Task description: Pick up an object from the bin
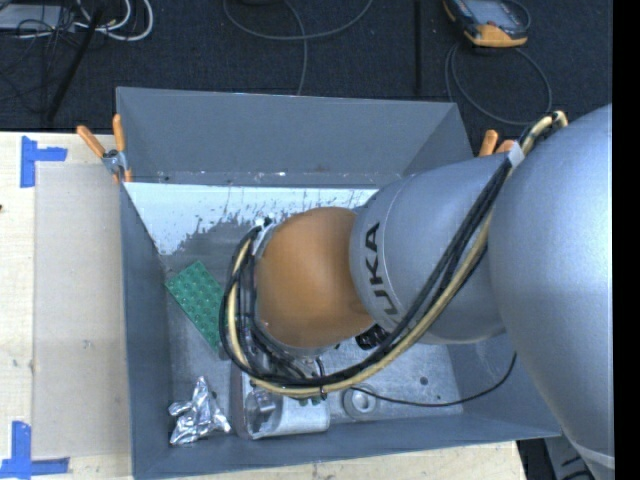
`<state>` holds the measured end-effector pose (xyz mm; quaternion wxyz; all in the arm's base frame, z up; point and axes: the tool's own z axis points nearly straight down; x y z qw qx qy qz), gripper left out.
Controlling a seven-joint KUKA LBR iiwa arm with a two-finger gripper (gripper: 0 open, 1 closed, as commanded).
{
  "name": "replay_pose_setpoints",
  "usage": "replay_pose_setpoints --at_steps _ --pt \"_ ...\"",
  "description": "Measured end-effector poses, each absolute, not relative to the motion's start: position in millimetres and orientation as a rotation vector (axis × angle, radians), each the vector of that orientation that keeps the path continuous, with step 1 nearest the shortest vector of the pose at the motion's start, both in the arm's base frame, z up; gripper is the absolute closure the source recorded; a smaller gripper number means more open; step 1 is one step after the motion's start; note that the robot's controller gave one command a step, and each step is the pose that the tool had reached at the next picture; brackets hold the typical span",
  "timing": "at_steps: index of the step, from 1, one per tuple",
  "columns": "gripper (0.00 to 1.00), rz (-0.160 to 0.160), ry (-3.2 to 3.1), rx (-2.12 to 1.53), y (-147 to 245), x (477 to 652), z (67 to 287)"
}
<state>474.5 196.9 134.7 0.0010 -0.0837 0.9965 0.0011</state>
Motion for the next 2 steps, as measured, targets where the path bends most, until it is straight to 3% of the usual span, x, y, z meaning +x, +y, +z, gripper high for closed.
replay_pose_setpoints --at_steps 1,2 --pt "0.0 0.004 3.087 -0.451 231.9 479.3 72.7" --pt "1.0 0.0 3.112 -0.448 230.9 472.8 71.1"
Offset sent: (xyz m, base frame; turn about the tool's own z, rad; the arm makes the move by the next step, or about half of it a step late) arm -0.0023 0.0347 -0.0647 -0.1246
